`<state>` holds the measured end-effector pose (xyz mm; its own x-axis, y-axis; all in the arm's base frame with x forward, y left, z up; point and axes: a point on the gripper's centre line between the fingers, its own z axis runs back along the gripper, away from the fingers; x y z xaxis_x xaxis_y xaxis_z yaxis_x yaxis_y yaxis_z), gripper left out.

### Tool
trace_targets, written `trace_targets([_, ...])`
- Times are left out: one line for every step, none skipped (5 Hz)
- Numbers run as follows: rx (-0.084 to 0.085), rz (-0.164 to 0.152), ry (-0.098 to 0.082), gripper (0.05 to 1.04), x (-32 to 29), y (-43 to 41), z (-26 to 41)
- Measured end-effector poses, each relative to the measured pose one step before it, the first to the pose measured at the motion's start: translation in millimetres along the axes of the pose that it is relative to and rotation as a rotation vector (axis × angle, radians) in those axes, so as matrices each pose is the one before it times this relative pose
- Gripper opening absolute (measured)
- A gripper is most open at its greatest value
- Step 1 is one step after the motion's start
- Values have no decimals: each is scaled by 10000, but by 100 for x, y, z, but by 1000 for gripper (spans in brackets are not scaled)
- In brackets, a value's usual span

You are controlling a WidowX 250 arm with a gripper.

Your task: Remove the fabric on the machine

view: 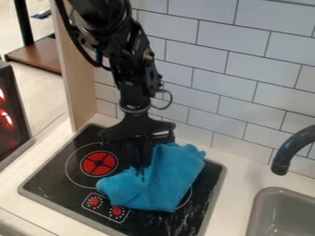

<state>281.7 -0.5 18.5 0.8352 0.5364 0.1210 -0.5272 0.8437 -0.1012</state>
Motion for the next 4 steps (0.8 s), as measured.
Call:
trace_targets([-461,-223,238,63,-1336,-1636,1843])
trace_targets([-308,-973,247,63,-3072,-1915,807])
trace_targets([-35,-856,368,63,-2501,-1624,-814])
trace_targets([13,-579,480,63,-1729,-1171,-1082])
